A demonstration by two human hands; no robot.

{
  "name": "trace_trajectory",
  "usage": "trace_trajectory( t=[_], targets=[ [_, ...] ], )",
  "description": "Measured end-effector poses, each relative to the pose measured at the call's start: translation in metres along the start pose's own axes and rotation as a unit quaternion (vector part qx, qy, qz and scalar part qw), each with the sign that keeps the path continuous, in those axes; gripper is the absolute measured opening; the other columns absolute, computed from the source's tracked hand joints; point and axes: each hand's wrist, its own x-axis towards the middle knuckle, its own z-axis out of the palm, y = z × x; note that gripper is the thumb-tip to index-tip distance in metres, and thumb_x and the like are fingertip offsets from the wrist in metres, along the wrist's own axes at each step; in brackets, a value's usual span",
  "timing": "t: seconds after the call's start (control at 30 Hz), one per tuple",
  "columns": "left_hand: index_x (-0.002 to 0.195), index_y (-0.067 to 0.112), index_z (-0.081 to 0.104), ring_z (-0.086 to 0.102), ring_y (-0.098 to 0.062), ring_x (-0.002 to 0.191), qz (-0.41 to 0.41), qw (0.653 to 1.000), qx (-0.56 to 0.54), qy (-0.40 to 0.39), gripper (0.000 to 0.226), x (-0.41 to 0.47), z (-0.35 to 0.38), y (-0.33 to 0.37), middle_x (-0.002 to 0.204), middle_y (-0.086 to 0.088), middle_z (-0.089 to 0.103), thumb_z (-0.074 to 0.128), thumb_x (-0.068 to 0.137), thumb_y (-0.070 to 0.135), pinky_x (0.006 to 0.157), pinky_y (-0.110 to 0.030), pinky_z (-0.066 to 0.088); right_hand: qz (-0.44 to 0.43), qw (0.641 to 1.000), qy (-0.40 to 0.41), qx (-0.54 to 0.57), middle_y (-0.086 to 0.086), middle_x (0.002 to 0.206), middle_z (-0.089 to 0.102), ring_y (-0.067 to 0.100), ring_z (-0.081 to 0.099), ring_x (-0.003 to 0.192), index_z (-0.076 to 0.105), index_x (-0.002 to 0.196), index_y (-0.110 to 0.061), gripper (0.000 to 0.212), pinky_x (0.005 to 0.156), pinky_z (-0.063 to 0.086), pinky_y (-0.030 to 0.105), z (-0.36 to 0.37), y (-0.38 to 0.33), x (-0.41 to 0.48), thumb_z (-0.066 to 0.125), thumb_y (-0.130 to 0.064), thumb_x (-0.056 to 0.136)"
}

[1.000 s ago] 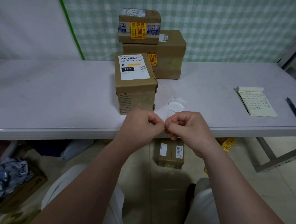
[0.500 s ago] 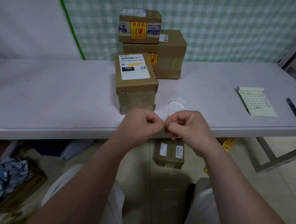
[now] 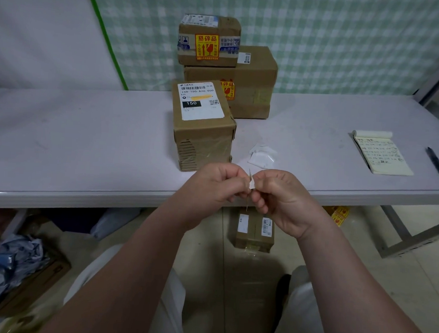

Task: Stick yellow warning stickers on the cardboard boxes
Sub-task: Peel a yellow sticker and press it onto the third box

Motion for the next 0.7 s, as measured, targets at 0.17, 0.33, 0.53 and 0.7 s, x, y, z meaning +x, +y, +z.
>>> trace_trajectory(
  t=[0.17, 0.33, 0.53, 0.7],
  targets=[
    [0.067, 0.016, 0.063, 0.053, -0.003, 0.062, -0.006, 1.0, -0.024, 0.007, 0.027, 0.001, 0.001, 0.001, 0.059, 0.01, 0.059, 0.05, 0.089, 0.008, 0.063, -0.025, 0.043, -0.031, 0.999, -0.03, -0.028, 0.0, 0.051, 0.054, 0.009, 0.047, 0.044, 0.058, 0.064, -0.008, 0.028, 0.043, 0.04, 0.018, -0.001, 0.0, -0.002, 0.063, -0.029, 0.082],
    [0.07, 0.011, 0.061, 0.047, -0.005, 0.056, -0.004, 0.999, -0.036, 0.019, 0.021, 0.002, 0.001, 0.001, 0.057, 0.004, 0.053, 0.052, 0.089, 0.012, 0.056, -0.02, 0.041, -0.074, 0.995, -0.035, -0.056, -0.002, 0.051, 0.054, 0.008, 0.046, 0.047, 0.058, 0.066, -0.007, 0.03, 0.045, 0.038, 0.017, -0.002, -0.001, 0.0, 0.065, -0.031, 0.081],
    [0.061, 0.018, 0.063, 0.047, -0.008, 0.055, -0.007, 0.992, -0.126, -0.012, 0.025, 0.004, 0.003, 0.0, 0.06, -0.006, 0.052, 0.052, 0.083, 0.012, 0.057, -0.023, 0.042, -0.09, 0.994, -0.027, 0.052, 0.003, 0.048, 0.055, 0.006, 0.043, 0.039, 0.057, 0.057, -0.006, 0.022, 0.036, 0.03, 0.014, 0.005, 0.001, -0.001, 0.065, -0.013, 0.077],
    [0.052, 0.019, 0.063, 0.045, -0.008, 0.05, -0.011, 0.977, -0.213, -0.021, 0.028, 0.005, 0.007, 0.002, 0.048, 0.002, 0.048, 0.049, 0.075, 0.013, 0.052, -0.018, 0.043, -0.079, 0.987, -0.014, 0.138, 0.006, 0.042, 0.053, 0.005, 0.038, 0.031, 0.053, 0.046, -0.01, 0.031, 0.029, 0.025, 0.011, 0.012, -0.001, -0.003, 0.054, -0.007, 0.077]
  ],
)
